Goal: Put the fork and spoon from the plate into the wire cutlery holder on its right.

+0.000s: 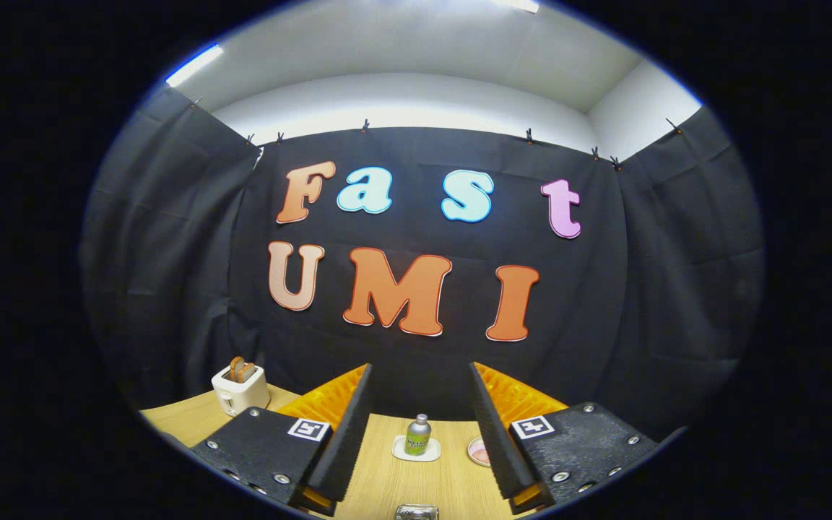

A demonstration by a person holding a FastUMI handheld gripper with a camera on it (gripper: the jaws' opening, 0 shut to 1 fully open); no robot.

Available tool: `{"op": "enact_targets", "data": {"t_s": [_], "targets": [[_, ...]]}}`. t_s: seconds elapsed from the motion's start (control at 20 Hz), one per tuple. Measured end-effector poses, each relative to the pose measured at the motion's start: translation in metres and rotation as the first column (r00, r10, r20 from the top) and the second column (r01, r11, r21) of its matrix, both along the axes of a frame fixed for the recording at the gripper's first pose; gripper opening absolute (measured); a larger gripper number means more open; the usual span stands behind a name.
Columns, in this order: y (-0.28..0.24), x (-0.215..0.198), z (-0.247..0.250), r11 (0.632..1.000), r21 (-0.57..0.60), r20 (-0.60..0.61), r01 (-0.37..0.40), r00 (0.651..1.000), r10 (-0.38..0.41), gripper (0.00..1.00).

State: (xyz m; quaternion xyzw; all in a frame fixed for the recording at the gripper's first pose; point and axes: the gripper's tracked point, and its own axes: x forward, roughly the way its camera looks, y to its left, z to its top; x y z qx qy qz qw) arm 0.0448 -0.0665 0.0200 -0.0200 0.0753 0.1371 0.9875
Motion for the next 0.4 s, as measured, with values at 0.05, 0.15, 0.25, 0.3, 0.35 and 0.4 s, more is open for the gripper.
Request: {"op": "enact_targets", "data": {"t_s": [0.05,0.15,0.25,0.3,0.35,0.4], "targets": [[0.002,-0.002,0.003,1.000,0.004,0.015,-0.014,1.000,0.014,0.80],[0.006,-0.004,0.005,1.000,0.001,0.037,-0.031,0.999,0.031,0.90],[0.006,-0.004,0.009,0.999,-0.006,0.068,-0.033,0.997,0.033,0.94],[0.007,-0.004,0.012,0.999,-0.008,0.088,-0.038,0.995,0.038,0.96],[0.009,-0.006,0.015,0.999,-0.012,0.106,-0.047,0.993,0.048,0.97],[0.008,-0.007,0.017,0.999,-0.012,0.126,-0.048,0.991,0.049,0.98]]}}
